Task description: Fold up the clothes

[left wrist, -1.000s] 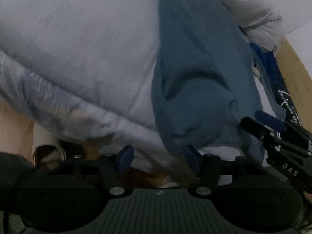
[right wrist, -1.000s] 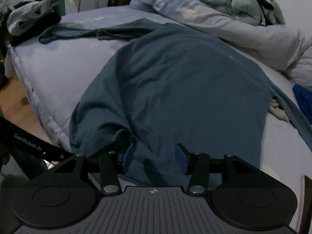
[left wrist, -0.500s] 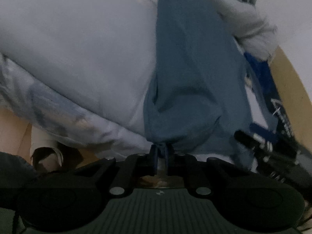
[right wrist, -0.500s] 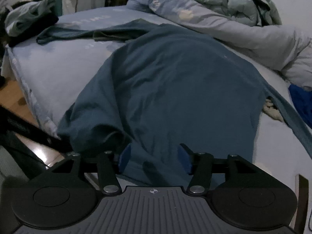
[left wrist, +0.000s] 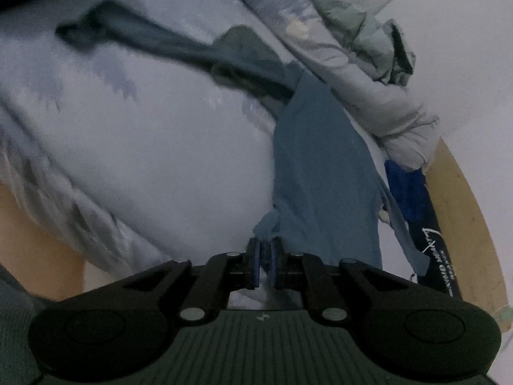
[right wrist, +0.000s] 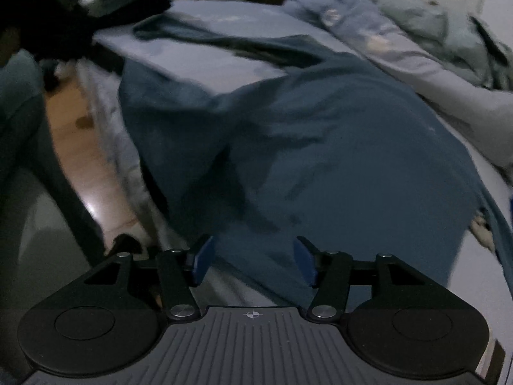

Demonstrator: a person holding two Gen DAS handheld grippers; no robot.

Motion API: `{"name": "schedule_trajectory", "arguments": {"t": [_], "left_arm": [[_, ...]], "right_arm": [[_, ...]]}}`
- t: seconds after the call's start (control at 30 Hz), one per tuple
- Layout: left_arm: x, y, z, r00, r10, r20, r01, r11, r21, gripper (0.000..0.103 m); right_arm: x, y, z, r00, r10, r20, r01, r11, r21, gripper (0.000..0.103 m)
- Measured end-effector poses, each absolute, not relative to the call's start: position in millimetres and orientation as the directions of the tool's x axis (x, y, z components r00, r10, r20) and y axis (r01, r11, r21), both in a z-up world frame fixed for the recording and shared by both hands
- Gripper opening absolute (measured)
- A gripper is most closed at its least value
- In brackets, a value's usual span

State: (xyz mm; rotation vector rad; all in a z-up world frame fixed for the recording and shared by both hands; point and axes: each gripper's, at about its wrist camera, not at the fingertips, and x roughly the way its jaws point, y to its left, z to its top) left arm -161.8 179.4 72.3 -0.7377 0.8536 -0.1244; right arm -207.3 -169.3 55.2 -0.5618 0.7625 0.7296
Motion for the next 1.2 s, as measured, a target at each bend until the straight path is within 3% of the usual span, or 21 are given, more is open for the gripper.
{"name": "schedule_trajectory", "arguments": {"t": [0.13,0.37,0.47,0.63,0.73,0.83,1.03,1.2], "left_arm": [[-171,180,75,0.647,-0.369,-0.668,-0.176,0.78,-0.601,0.005],[-183,191,49,0.527,-0.285,-0.801,-0.294,0.823,-0.486,0.003],[-178,195,55,0.57,-0.252,-0.782,-0.302,0.821,-0.485,0.023],[-159,226,61,0.701,-0.233,-0.674,-0.331,0.731,-0.597,0.074],[-142,252,61,0.772,-0.166,-0.613,-0.378,0.657,-0.653,0.077],[-131,285,55,0.803,-0.053,-0.593,-0.465,0.566,-0.681,0.092],[-131,356,43,0.802,0.095,-0.589,-0.578,0.371,-0.727,0.092],[-126,394,41,0.84,0.071,-0.538,-0.537,0.251,-0.805,0.088]], "right_arm": [[-212,-161,57,0.497,0.382,-0.779,-0.775,0.598,-0.201,0.061],[-213,-158,63,0.489,0.391,-0.78,-0.781,0.594,-0.192,0.068],[-212,-157,67,0.501,0.394,-0.771,-0.776,0.599,-0.198,0.072],[-206,-156,77,0.524,0.412,-0.745,-0.754,0.632,-0.181,0.074],[-203,-157,86,0.548,0.428,-0.718,-0.732,0.661,-0.164,0.074],[-203,-159,96,0.57,0.441,-0.693,-0.71,0.69,-0.145,0.074],[-194,-162,106,0.588,0.434,-0.683,-0.677,0.726,-0.121,0.074],[-185,-149,99,0.576,0.421,-0.7,-0.673,0.731,-0.114,0.074]]}}
